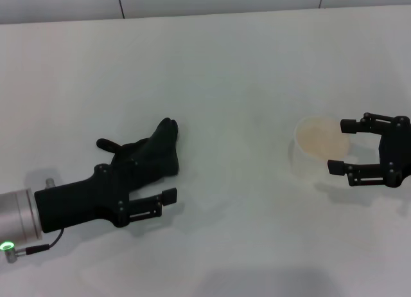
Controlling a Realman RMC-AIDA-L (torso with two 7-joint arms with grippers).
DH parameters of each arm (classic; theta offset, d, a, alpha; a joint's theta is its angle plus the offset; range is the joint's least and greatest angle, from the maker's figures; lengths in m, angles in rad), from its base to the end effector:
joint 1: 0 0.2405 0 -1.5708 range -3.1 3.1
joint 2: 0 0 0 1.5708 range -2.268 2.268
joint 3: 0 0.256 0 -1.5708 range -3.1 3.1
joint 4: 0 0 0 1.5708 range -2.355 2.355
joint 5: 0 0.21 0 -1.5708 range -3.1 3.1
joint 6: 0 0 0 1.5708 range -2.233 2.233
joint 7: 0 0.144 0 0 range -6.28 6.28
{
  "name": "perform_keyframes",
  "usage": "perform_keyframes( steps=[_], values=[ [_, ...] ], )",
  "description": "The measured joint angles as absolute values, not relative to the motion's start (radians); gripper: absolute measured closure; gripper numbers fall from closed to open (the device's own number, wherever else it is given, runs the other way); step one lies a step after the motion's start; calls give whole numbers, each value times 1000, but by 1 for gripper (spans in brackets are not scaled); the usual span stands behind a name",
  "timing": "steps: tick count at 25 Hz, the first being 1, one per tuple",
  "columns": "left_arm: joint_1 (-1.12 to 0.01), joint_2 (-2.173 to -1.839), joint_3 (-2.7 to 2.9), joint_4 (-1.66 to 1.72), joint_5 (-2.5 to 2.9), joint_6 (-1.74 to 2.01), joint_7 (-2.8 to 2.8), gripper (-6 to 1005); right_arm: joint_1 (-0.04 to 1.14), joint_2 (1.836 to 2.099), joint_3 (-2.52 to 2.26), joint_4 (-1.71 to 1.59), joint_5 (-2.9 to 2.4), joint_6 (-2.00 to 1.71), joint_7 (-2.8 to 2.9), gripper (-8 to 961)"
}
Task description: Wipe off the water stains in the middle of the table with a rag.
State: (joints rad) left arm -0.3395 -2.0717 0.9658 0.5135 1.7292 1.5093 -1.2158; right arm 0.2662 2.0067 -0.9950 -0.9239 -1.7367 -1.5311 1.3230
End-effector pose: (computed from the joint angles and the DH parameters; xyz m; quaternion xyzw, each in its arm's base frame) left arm -0.2974 0.2672 -0.0379 -0.9231 -0.2481 -0.2710 0.1138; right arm 0.2855 0.2951 0.0395 -0.9515 0.1377 0.2061 0.1825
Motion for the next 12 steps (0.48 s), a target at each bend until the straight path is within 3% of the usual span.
perform_keyframes(
  steps=[12],
  values=[
    [-346, -2069, 968, 512, 1749, 1509, -1233, 218, 257, 2008, -1005, -886, -1731, -1544, 1165, 96]
  ],
)
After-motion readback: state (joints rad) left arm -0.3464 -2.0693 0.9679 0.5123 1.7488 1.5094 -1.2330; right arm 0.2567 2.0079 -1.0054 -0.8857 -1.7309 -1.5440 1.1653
